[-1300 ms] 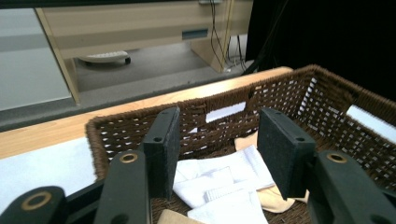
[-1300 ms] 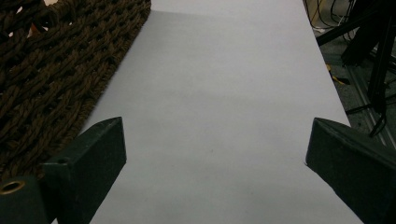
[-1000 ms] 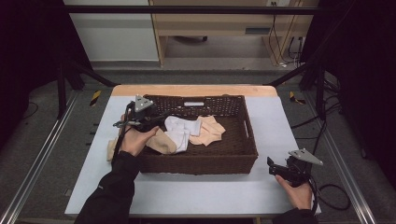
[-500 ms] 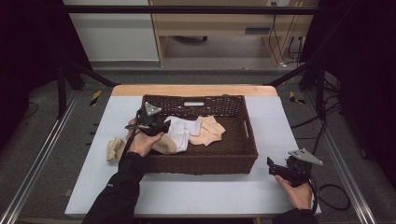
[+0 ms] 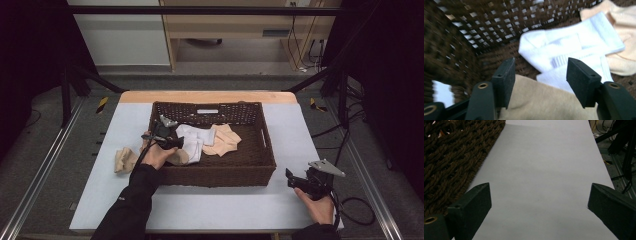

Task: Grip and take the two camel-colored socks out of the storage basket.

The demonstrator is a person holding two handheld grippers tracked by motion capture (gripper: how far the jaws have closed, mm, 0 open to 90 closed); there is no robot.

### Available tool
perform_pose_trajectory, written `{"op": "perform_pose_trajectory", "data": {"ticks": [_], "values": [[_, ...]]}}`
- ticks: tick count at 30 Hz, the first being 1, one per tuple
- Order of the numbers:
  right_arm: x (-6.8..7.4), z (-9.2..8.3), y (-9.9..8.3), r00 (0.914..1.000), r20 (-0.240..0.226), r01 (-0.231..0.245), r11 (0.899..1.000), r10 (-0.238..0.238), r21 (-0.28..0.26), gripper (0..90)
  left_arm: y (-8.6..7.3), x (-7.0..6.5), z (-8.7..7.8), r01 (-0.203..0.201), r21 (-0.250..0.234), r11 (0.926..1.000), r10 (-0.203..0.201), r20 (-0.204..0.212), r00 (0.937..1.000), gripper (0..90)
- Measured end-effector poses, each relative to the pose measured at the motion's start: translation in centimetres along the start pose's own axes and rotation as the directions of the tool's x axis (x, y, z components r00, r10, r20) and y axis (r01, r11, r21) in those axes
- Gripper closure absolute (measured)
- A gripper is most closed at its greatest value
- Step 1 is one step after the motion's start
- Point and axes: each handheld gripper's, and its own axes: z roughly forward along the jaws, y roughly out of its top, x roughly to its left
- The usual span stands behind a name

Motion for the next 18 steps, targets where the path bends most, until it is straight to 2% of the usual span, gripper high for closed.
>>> {"op": "perform_pose_trajectory", "data": {"ticks": [5, 7, 12, 18], "values": [[0.0, 0.0, 0.0, 1.0, 0.0, -0.001, 1.0, 0.001, -0.001, 5.3, -0.2, -0.2, 0.6, -0.031, 0.047, 0.9984, 0.03, 0.01, 0.9995, 38.8], [0.0, 0.0, 0.0, 1.0, -0.001, -0.001, 1.0, 0.001, 0.0, 5.3, -0.3, -0.2, 0.8, -0.023, 0.071, 0.9972, 0.023, 0.011, 0.9997, 39.3], [0.0, 0.0, 0.0, 1.0, -0.001, 0.001, 1.0, -0.001, 0.0, 5.4, -0.5, -0.3, 1.7, -0.024, 0.162, 0.9865, 0.023, 0.005, 0.9997, 35.8], [0.0, -0.1, 0.0, 1.0, -0.001, 0.0, 1.0, 0.0, -0.002, 5.4, -0.6, -0.3, 2.3, -0.017, 0.202, 0.9793, 0.016, 0.007, 0.9998, 33.8]]}}
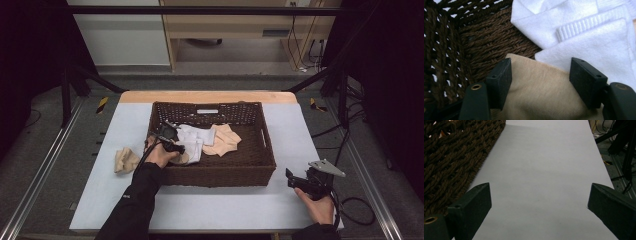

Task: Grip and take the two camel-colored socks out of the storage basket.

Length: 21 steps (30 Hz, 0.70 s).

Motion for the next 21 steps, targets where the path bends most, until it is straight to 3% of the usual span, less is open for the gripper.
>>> {"op": "perform_pose_trajectory", "data": {"ticks": [6, 9, 15, 21], "values": [[0.05, 0.0, -0.01, 1.0, -0.001, 0.0, 1.0, 0.0, 0.002, 5.5, -0.1, 0.07, 0.25, 0.018, 0.003, 0.9998, -0.018, 0.02, 0.9996, 35.6], [0.02, 0.02, -0.02, 1.0, -0.003, 0.002, 1.0, -0.002, 0.005, 5.6, -0.18, 0.12, 0.2, 0.037, 0.005, 0.9993, -0.037, 0.055, 0.9978, 46.1], [0.0, 0.0, -0.02, 1.0, 0.002, -0.001, 1.0, 0.001, 0.004, 5.5, -0.2, 0.11, -0.08, 0.034, 0.015, 0.9993, -0.035, 0.102, 0.9942, 63.4], [0.02, 0.0, -0.02, 1.0, 0.001, -0.001, 1.0, 0.001, 0.005, 5.5, -0.25, 0.04, -0.4, 0.024, 0.006, 0.9997, -0.025, 0.121, 0.9923, 81.1]]}}
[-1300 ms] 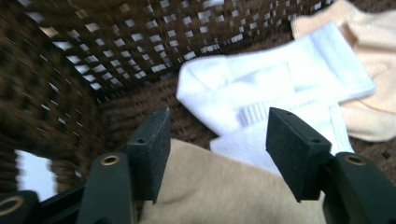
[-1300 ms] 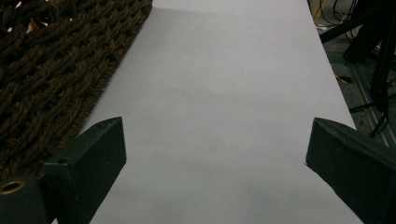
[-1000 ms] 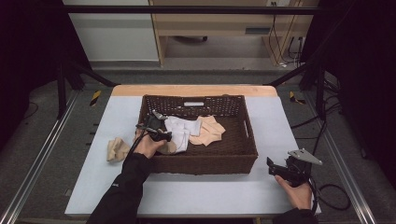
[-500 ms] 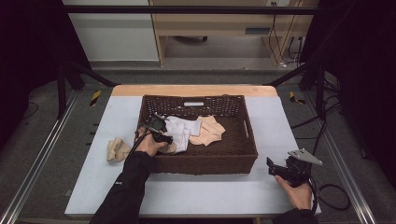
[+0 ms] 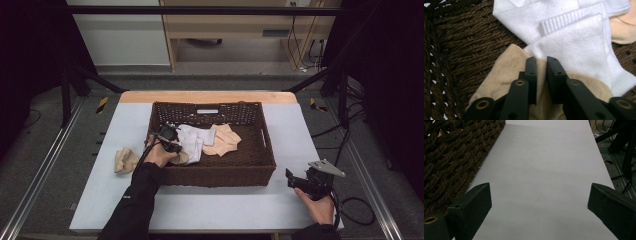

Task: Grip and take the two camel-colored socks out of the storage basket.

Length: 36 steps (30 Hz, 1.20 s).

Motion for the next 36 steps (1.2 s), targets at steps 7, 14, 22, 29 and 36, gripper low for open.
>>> {"op": "perform_pose_trajectory", "data": {"ticks": [7, 14, 22, 29, 36], "values": [[0.0, 0.0, 0.0, 1.0, 0.0, -0.001, 1.0, 0.001, 0.0, 5.5, 0.1, -0.3, -1.1, -0.029, -0.089, 0.9956, 0.031, 0.013, 0.9994, 83.3], [0.0, 0.0, 0.0, 1.0, 0.001, -0.001, 1.0, 0.001, 0.001, 5.5, 0.2, -0.2, -2.4, -0.013, -0.206, 0.9784, 0.026, 0.064, 0.9976, 83.4], [-0.1, 0.1, 0.0, 1.0, 0.004, -0.001, 1.0, 0.001, 0.002, 5.5, 0.3, 0.1, -4.3, 0.01, -0.335, 0.9421, 0.023, 0.094, 0.9953, 83.3], [-0.1, 0.1, 0.0, 1.0, 0.005, 0.0, 1.0, 0.0, 0.003, 5.5, 1.2, -0.3, -5.7, 0.008, -0.442, 0.8968, 0.038, 0.095, 0.9948, 83.4], [-0.1, 0.0, 0.0, 1.0, 0.004, 0.0, 1.0, 0.0, 0.002, 5.5, 2.6, -1.4, -3.3, -0.03, -0.383, 0.9234, 0.069, 0.089, 0.9936, 82.9]]}}
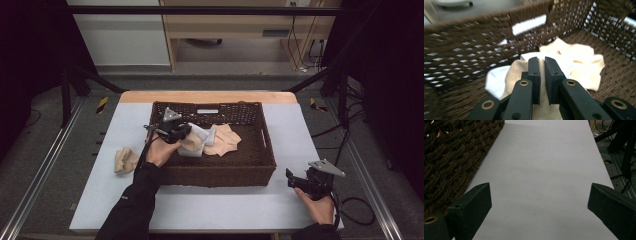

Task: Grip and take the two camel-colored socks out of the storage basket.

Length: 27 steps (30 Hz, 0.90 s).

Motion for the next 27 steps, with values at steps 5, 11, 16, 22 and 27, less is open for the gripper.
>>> {"op": "perform_pose_trajectory", "data": {"ticks": [5, 11, 16, 22, 27], "values": [[0.0, 0.0, 0.0, 1.0, 0.001, 0.002, 1.0, -0.002, 0.0, 5.5, -0.4, -0.1, 1.6, -0.047, 0.094, 0.9944, 0.047, 0.005, 0.9989, 80.5], [0.0, 0.0, 0.0, 1.0, 0.001, 0.0, 1.0, 0.0, 0.0, 5.5, -0.6, 0.6, 1.2, -0.072, 0.074, 0.9946, 0.074, -0.022, 0.997, 48.8], [0.0, 0.0, 0.0, 1.0, 0.003, 0.003, 1.0, -0.003, 0.002, 5.5, -1.1, 1.8, -0.2, -0.08, 0.083, 0.9933, 0.084, -0.047, 0.9954, 37.6], [0.1, 0.0, 0.0, 1.0, 0.003, 0.002, 1.0, -0.002, 0.007, 5.5, -2.0, 1.8, 0.2, -0.081, 0.124, 0.9889, 0.086, -0.033, 0.9957, 32.8], [0.1, 0.0, 0.0, 1.0, 0.002, 0.002, 1.0, -0.002, 0.007, 5.5, -2.7, 1.5, 1.3, -0.078, 0.2, 0.9766, 0.086, -0.034, 0.9957, 33.6]]}}
